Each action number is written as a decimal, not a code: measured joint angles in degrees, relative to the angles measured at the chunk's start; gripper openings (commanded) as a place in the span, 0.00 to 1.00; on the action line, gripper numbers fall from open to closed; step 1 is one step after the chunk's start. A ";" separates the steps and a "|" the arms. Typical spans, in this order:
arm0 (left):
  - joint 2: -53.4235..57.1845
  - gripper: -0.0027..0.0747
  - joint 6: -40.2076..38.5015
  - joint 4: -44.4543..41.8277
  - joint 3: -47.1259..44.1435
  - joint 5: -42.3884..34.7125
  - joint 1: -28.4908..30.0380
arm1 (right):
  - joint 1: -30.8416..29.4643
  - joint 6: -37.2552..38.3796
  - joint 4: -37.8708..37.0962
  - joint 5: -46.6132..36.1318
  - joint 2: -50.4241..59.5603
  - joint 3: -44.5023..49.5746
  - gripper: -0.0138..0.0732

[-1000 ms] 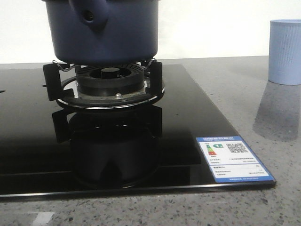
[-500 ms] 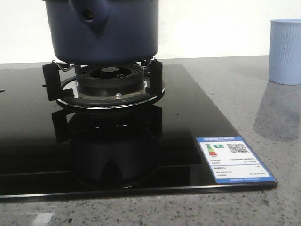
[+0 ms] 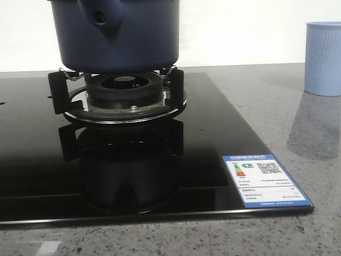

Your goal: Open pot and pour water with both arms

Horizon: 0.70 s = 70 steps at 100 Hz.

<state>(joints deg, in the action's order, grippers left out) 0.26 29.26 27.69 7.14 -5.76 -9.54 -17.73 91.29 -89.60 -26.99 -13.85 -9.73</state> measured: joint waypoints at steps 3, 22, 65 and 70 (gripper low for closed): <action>0.00 0.01 0.00 0.00 0.00 0.00 0.00 | 0.00 0.00 0.00 0.00 0.00 0.00 0.09; 0.00 0.01 0.00 0.00 0.00 0.00 0.00 | 0.00 0.00 0.00 0.00 0.00 0.00 0.09; 0.00 0.01 -14.60 -18.78 -2.55 11.49 4.76 | 0.00 0.00 0.00 0.00 0.00 0.00 0.09; 0.00 0.01 -17.95 -21.47 -3.74 12.68 6.23 | 0.00 0.00 0.00 0.00 0.00 0.00 0.09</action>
<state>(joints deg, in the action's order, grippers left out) 0.26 11.31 6.22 3.40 6.92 -3.31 -17.73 91.29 -89.60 -26.99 -13.85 -9.73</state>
